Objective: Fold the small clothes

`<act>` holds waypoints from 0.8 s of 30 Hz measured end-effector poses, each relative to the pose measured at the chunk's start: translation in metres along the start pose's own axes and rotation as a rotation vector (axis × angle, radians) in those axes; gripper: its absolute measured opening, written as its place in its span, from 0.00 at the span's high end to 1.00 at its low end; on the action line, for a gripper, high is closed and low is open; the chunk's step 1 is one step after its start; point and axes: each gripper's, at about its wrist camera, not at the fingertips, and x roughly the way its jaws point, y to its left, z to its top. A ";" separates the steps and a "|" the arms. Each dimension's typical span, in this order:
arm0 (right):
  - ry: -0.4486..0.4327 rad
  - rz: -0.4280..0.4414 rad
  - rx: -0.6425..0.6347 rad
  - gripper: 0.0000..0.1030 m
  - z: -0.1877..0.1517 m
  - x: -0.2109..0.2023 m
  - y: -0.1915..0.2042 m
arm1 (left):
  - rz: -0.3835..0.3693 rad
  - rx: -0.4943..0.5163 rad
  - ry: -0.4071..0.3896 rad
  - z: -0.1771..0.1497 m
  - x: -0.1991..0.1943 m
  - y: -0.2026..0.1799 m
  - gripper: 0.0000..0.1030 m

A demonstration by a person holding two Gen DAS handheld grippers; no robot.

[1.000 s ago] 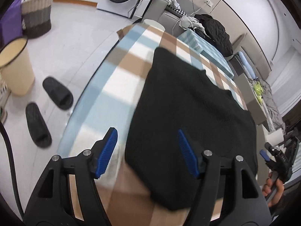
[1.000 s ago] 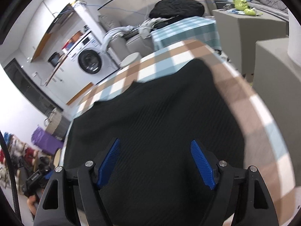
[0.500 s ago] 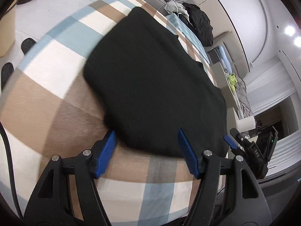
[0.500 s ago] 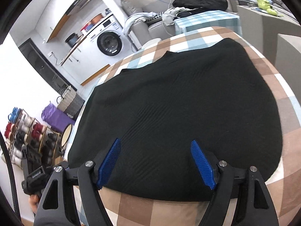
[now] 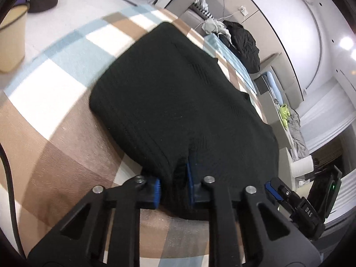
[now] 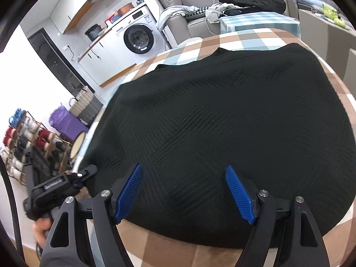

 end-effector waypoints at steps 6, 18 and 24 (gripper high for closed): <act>0.008 -0.060 -0.030 0.24 -0.003 0.002 -0.005 | 0.016 0.030 -0.031 0.001 -0.029 0.005 0.87; 0.038 -0.013 -0.017 0.21 -0.008 0.000 -0.013 | -0.056 0.455 -0.178 0.031 -0.038 -0.134 0.88; -0.089 -0.133 0.031 0.20 -0.005 -0.060 -0.041 | -0.229 0.854 -0.058 -0.032 -0.005 -0.257 0.88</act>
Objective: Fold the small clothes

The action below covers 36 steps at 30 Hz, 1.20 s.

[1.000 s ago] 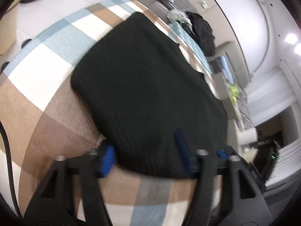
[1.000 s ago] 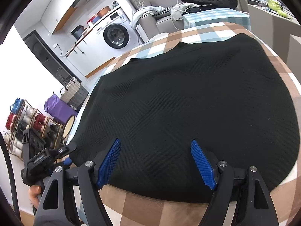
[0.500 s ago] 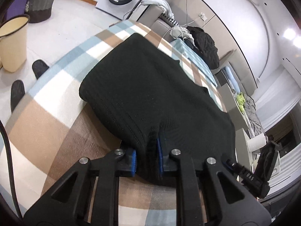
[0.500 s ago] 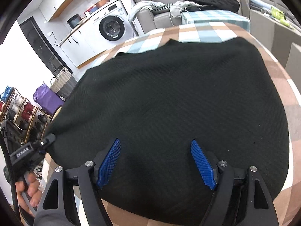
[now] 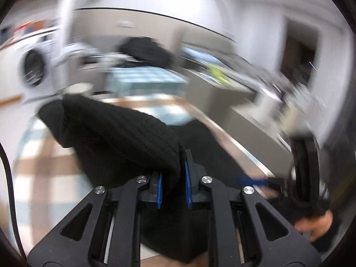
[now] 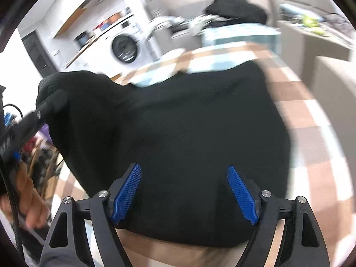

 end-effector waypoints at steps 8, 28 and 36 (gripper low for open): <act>-0.028 -0.240 0.191 0.20 -0.008 -0.043 -0.088 | -0.311 0.044 0.291 -0.048 0.067 -0.060 0.76; -0.006 0.072 0.266 0.42 -0.010 -0.021 -0.063 | 0.010 -0.314 0.323 -0.090 0.054 0.076 0.43; -0.031 0.218 0.284 0.82 -0.015 -0.026 -0.061 | -0.015 -0.350 0.336 -0.094 0.065 0.072 0.43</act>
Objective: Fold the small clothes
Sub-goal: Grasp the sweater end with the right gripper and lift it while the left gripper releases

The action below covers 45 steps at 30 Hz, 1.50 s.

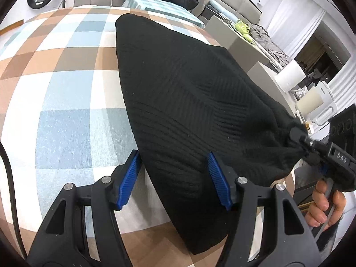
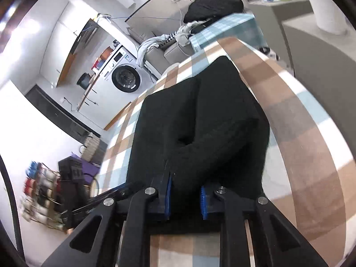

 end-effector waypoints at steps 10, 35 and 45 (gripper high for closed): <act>0.084 -0.103 0.030 0.76 -0.009 0.023 -0.019 | 0.010 -0.026 -0.043 0.016 0.021 -0.008 0.68; 0.122 0.048 0.023 0.73 -0.012 0.061 0.013 | 0.122 -0.088 -0.157 -0.009 -0.066 0.053 0.63; 0.186 0.018 -0.044 0.83 -0.017 0.061 0.024 | 0.091 -0.078 -0.158 -0.013 -0.070 0.045 0.63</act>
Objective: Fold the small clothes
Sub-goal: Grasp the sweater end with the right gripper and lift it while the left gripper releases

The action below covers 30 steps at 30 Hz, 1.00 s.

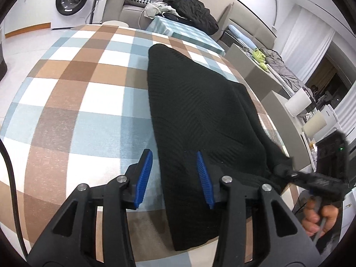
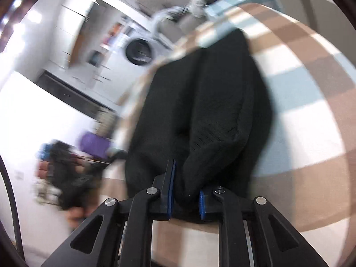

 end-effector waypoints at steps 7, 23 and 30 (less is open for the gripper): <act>-0.117 -0.156 -0.075 0.56 0.015 -0.041 0.004 | 0.005 0.016 0.003 0.003 0.001 -0.005 0.63; -0.055 0.022 -0.220 0.92 0.069 0.035 0.061 | -0.009 0.021 -0.031 0.001 -0.024 -0.004 0.57; -0.232 0.098 -0.277 0.92 0.066 -0.047 0.079 | -0.071 0.103 0.007 -0.010 -0.021 -0.030 0.47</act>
